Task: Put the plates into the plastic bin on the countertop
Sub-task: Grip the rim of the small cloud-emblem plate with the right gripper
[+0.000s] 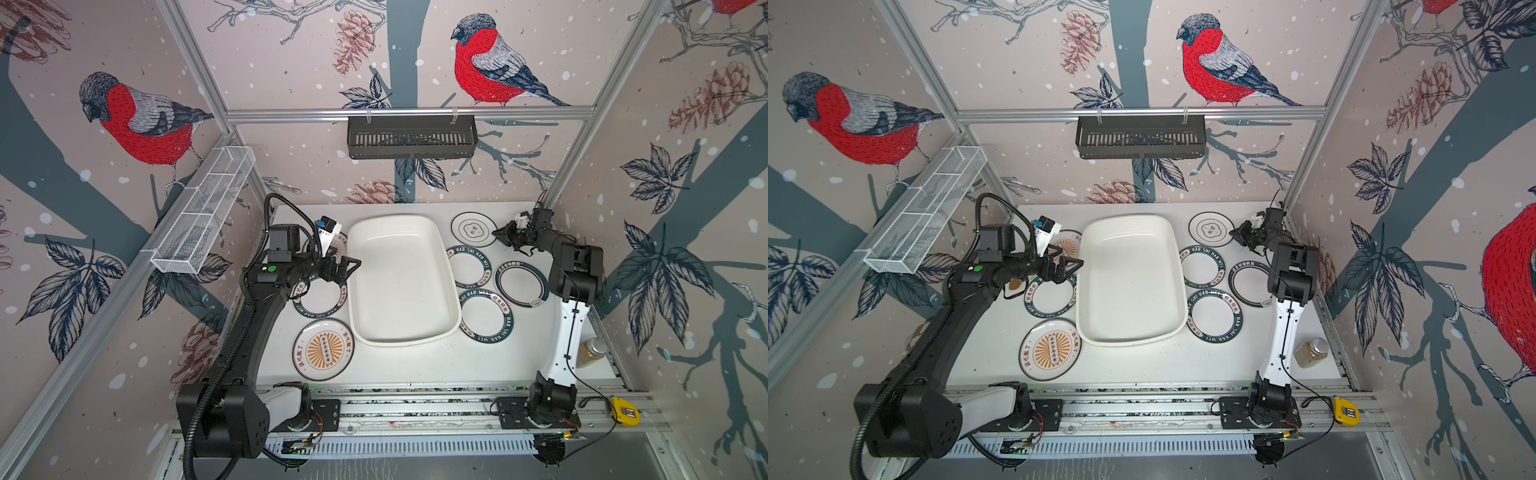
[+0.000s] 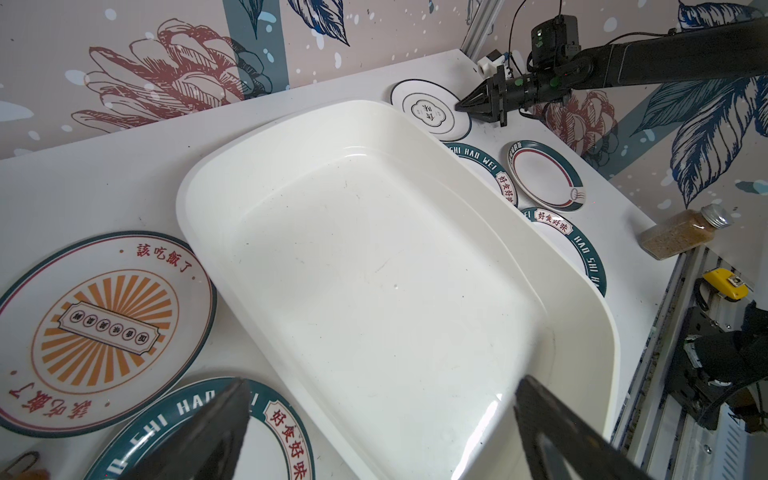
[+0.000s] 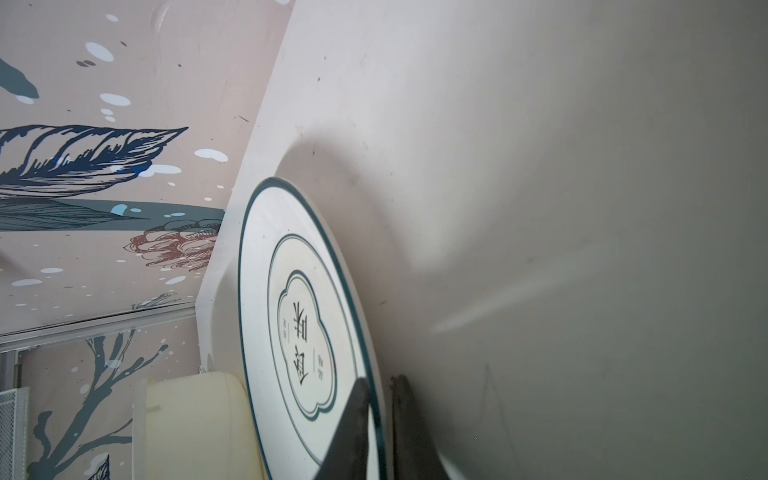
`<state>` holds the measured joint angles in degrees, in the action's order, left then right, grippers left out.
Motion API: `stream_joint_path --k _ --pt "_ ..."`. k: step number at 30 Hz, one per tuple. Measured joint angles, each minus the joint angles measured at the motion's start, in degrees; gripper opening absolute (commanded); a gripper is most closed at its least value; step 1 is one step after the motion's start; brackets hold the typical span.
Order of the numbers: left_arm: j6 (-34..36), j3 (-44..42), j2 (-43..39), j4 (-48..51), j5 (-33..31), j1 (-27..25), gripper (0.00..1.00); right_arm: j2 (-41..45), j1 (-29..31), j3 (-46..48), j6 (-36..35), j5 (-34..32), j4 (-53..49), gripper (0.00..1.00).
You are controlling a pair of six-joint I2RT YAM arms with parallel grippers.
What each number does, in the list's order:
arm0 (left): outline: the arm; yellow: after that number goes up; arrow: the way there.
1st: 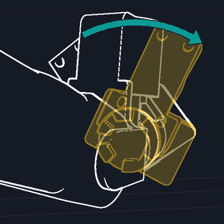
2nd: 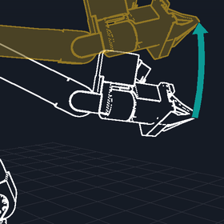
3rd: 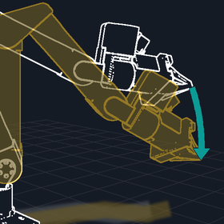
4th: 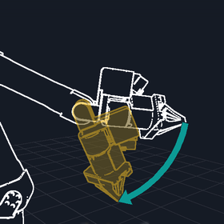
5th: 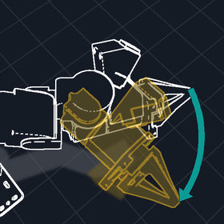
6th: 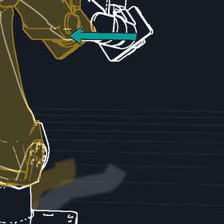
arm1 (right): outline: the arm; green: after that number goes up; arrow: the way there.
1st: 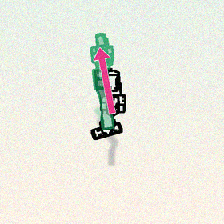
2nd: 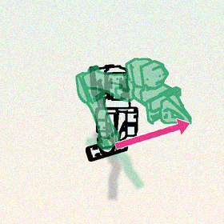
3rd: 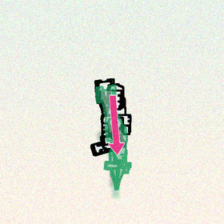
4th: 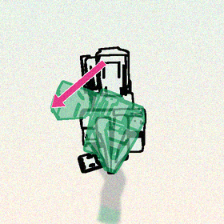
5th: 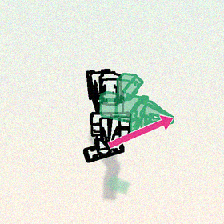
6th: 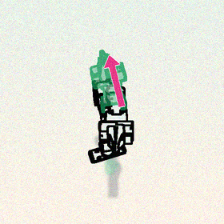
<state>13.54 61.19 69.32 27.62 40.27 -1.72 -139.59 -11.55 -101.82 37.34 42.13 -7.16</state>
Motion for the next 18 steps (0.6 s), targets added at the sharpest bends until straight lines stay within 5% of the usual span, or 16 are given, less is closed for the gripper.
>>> stream_joint_path --k 18 --pt "0.0 0.0 -1.3 -0.1 0.0 -0.1 0.99 3.2 -0.8 2.8 1.8 1.5 0.2 0.02"
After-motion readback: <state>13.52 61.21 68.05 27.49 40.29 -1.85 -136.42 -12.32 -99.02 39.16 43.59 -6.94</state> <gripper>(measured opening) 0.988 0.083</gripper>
